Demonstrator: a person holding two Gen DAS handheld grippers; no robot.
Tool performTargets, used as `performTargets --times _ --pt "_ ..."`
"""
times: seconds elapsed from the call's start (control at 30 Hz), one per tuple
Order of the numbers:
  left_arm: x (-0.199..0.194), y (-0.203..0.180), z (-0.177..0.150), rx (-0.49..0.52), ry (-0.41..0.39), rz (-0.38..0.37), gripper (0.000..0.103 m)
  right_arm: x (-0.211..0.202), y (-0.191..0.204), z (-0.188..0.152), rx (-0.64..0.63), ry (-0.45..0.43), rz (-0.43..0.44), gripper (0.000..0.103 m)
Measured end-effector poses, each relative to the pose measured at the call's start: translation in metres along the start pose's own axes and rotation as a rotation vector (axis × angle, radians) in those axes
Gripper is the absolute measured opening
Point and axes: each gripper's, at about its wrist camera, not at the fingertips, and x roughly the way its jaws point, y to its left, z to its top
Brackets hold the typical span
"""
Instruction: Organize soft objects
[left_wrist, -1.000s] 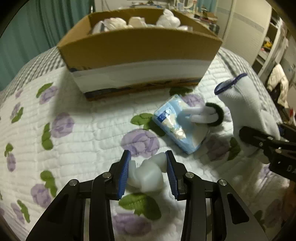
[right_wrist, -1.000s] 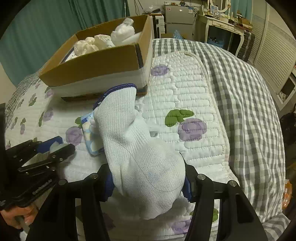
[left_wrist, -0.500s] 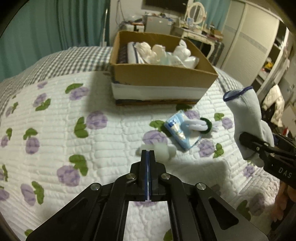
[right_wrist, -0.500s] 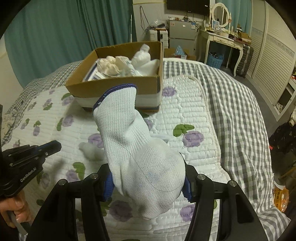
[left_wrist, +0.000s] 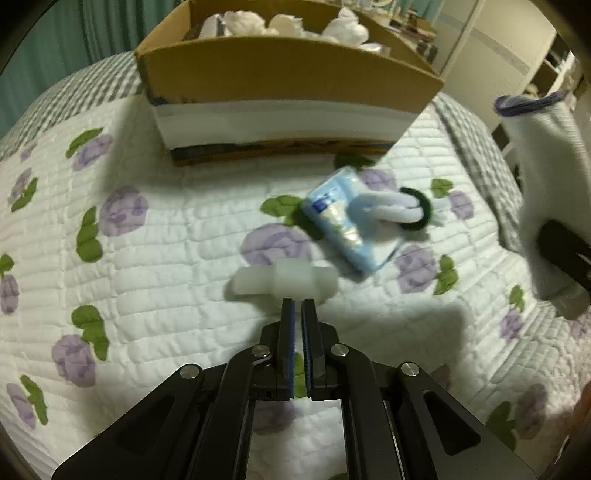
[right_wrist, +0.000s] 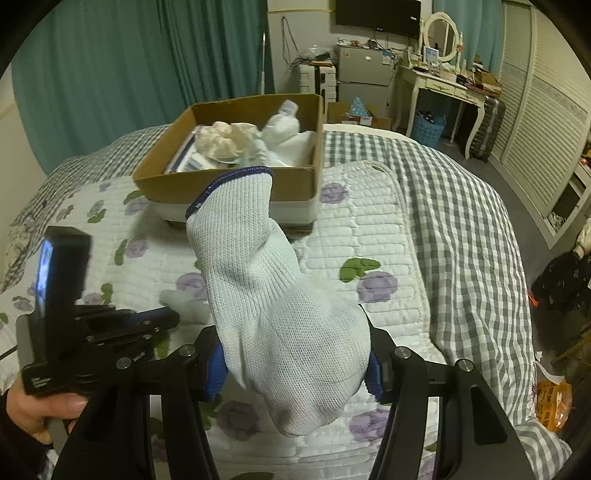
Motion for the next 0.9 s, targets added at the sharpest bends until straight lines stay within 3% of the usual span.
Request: performTargets --times 0.17,0.37,0.47,0.53,0.57,0.6,0.73,0.9 --pt "-0.001 -0.004 0.005 0.006 0.002 0.017 0.006 0.013 -0.011 0.002 0.010 0.020 0.002 0.058" --pt "-0.012 -0.003 0.005 -0.017 -0.006 -0.034 0.006 0.027 -0.011 0.003 0.007 0.037 0.022 0.059" --pt "-0.012 0.000 0.007 -0.027 -0.009 -0.004 0.009 0.032 -0.011 0.004 0.005 0.042 0.030 0.059" --pt "-0.014 0.001 0.009 -0.035 -0.021 -0.007 0.040 0.034 -0.011 0.003 0.005 0.041 0.033 0.059" --pt "-0.017 -0.002 0.009 -0.020 -0.035 0.037 0.084 0.034 -0.011 0.003 0.005 0.042 0.034 0.059" --pt "-0.021 -0.005 0.009 -0.002 -0.056 0.059 0.103 0.035 -0.012 0.003 0.006 0.043 0.035 0.059" --pt "-0.034 -0.014 0.010 0.027 -0.108 0.061 0.103 0.038 -0.015 0.002 0.015 0.049 0.037 0.059" --pt "-0.017 -0.010 0.018 0.011 -0.083 0.065 0.103 0.035 -0.014 0.001 0.012 0.039 0.042 0.059"
